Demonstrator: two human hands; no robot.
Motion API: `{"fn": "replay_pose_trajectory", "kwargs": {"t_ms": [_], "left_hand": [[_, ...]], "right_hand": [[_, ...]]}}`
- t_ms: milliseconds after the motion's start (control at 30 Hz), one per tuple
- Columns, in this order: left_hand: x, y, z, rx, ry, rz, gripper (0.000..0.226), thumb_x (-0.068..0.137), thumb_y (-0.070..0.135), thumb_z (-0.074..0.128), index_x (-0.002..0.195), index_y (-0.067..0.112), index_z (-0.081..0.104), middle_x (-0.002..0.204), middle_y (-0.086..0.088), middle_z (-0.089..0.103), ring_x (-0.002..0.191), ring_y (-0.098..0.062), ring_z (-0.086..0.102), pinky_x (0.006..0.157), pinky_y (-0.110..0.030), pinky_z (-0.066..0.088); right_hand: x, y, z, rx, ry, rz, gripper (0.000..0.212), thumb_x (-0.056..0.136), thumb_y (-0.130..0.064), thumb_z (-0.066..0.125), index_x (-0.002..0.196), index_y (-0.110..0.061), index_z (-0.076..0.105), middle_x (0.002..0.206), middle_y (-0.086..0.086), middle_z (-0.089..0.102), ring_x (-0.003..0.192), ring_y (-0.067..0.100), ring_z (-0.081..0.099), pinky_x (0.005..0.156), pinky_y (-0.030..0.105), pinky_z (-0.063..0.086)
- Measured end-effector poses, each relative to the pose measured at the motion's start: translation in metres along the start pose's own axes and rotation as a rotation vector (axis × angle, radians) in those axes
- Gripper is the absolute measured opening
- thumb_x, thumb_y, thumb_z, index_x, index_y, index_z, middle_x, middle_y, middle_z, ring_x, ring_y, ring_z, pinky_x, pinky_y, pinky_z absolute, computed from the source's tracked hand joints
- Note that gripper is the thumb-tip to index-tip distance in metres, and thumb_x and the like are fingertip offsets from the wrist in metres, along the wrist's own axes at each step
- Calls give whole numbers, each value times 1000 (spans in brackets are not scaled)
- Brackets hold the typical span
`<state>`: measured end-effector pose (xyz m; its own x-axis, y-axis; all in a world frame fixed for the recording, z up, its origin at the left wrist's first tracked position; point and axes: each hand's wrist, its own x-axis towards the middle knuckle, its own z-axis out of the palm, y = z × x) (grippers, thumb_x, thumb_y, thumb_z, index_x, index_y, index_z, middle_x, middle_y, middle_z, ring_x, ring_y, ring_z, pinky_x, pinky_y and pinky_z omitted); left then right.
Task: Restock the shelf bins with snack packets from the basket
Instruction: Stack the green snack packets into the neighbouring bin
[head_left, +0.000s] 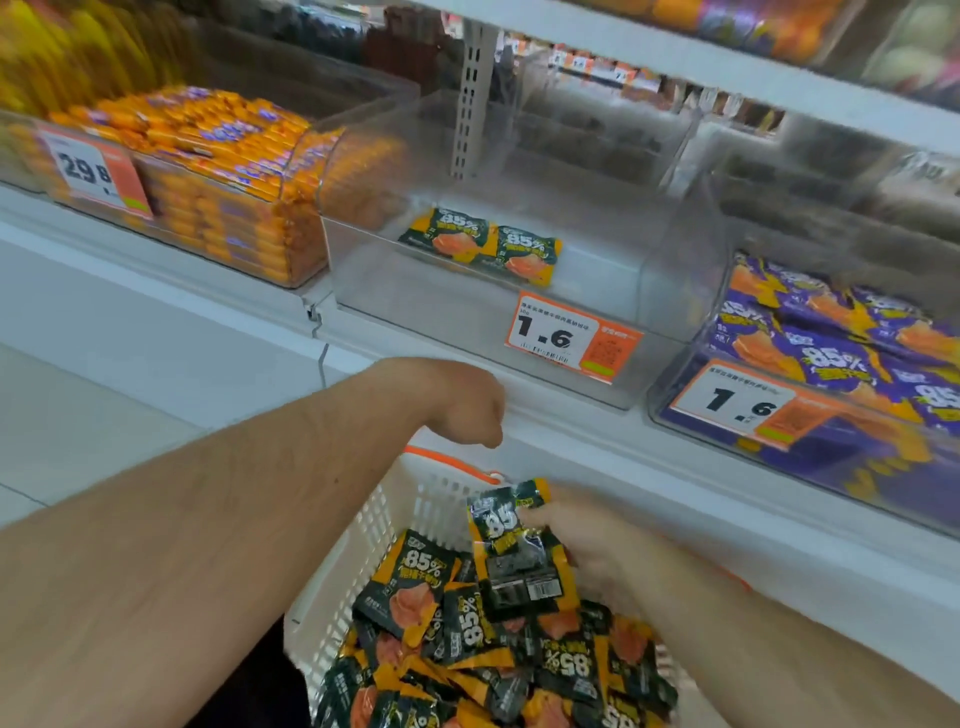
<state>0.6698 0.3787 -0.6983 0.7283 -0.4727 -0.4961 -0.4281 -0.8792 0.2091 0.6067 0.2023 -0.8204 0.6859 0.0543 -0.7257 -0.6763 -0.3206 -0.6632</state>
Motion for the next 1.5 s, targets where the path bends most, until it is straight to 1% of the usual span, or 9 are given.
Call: {"fn": "replay_pose_trajectory", "kwargs": {"t_ms": [200, 367, 500, 667, 900, 1033, 1200, 1367, 1500], "left_hand": [[-27, -3, -13, -16, 179, -113, 56, 95, 46, 51, 141, 16, 41, 140, -9, 44, 124, -29, 47, 99, -37, 43], [-63, 15, -37, -117, 515, -279, 54, 92, 60, 45, 118, 13, 49, 126, -16, 51, 109, -34, 53, 87, -40, 44], [-100, 32, -53, -170, 373, -189, 56, 92, 69, 29, 110, 22, 54, 124, -11, 53, 113, -27, 51, 87, -34, 39], [-111, 26, -54, -541, 353, 67, 26, 83, 42, 70, 98, 29, 54, 96, 8, 64, 88, -9, 60, 74, -23, 48], [-112, -9, -62, -1174, 474, 199, 46, 76, -26, 44, 115, -5, 57, 107, -34, 61, 91, -40, 65, 79, -49, 52], [-112, -17, -68, -1520, 535, 405, 54, 77, -26, 35, 111, 3, 64, 106, -23, 69, 93, -33, 66, 76, -37, 55], [-91, -10, -67, -1738, 558, 454, 46, 81, -20, 34, 105, 4, 65, 97, -15, 71, 79, -23, 68, 68, -29, 59], [-71, 0, -69, -1653, 693, 318, 29, 92, -3, 44, 101, 10, 67, 91, -6, 71, 78, -18, 67, 78, -33, 55], [-46, -9, -68, -948, 1017, -48, 22, 99, 31, 46, 102, 26, 67, 113, 1, 70, 112, -20, 59, 96, -34, 37]], "right_hand": [[-60, -64, -8, 199, -131, -225, 20, 95, -17, 58, 112, -9, 66, 105, 13, 73, 93, 29, 70, 87, 43, 54], [-101, -105, 13, 338, -136, -349, 16, 96, -20, 57, 101, -10, 68, 99, 12, 75, 86, 26, 72, 79, 38, 57], [-115, -136, 24, 401, -68, -402, 18, 99, -22, 52, 103, -9, 64, 100, 16, 71, 88, 29, 67, 81, 42, 56], [-131, -173, 26, 450, -67, -481, 23, 96, -30, 54, 98, -10, 65, 79, 8, 67, 63, 19, 66, 56, 26, 54], [-149, -184, 11, 99, 160, -781, 13, 88, -20, 66, 82, -13, 74, 85, 7, 73, 77, 17, 64, 79, 35, 52], [-157, -174, 3, -254, 520, -1127, 5, 79, -26, 72, 81, -23, 75, 79, -7, 67, 67, -3, 54, 67, 10, 42], [-148, -170, 13, -1192, 867, -1286, 63, 62, -49, 60, 115, -14, 63, 117, 6, 56, 101, 27, 56, 81, 35, 45], [-130, -196, 8, -1442, 1037, -1245, 27, 62, -7, 72, 87, -5, 61, 84, 13, 53, 58, 33, 53, 49, 31, 25], [-117, -221, -24, -1521, 1018, -883, 25, 86, -2, 53, 111, -3, 57, 112, 15, 48, 87, 37, 61, 62, 38, 35]]}}
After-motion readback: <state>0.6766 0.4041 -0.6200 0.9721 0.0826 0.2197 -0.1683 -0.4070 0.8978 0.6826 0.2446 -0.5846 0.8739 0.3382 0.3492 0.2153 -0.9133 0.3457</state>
